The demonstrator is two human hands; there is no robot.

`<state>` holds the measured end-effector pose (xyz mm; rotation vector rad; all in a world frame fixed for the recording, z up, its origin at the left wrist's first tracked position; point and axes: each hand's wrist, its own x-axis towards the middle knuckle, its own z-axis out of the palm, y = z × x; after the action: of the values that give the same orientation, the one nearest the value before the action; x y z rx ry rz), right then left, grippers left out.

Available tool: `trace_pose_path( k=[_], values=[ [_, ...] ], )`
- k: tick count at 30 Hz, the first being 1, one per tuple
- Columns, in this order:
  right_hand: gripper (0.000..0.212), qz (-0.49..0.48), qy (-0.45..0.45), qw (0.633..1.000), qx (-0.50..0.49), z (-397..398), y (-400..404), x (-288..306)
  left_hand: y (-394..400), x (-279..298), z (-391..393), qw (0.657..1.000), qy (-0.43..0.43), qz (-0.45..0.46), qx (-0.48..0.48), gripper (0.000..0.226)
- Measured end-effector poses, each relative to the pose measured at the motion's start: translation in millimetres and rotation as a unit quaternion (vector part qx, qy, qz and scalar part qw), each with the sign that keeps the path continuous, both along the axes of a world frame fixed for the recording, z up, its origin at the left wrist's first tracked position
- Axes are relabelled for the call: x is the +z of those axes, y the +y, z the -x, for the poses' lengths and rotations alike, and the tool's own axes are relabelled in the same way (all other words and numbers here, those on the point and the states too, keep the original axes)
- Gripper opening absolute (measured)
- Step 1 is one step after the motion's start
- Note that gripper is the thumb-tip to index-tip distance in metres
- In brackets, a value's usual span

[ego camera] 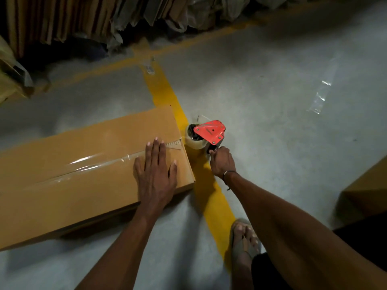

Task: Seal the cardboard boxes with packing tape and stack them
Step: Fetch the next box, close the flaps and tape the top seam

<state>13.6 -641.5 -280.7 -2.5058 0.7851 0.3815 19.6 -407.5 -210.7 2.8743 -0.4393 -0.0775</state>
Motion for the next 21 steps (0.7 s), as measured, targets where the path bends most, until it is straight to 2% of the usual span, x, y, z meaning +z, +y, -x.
trace_pose_path(
  k=[5,9,14,16,18,21],
  values=[
    [0.041,-0.043,-0.008,0.999,-0.022,9,15,-22,-4,0,-1,1.000,0.001,-0.015,-0.001,0.071],
    [0.039,-0.043,0.026,0.999,-0.016,16,23,-37,-2,-1,1,1.000,-0.002,-0.015,0.000,0.070],
    [0.039,-0.113,0.038,0.991,-0.059,18,24,-41,-1,-3,1,1.000,-0.003,-0.016,0.001,0.070],
    [0.029,-0.132,0.038,0.989,-0.060,17,20,-31,-1,-3,0,1.000,-0.002,-0.016,0.000,0.070],
    [0.017,-0.138,0.005,0.987,-0.081,19,20,-16,-1,-3,0,1.000,0.003,-0.017,-0.001,0.070],
    [0.039,-0.125,-0.134,0.959,-0.215,19,34,9,-2,-2,0,1.000,0.007,-0.017,-0.002,0.070]
  ],
)
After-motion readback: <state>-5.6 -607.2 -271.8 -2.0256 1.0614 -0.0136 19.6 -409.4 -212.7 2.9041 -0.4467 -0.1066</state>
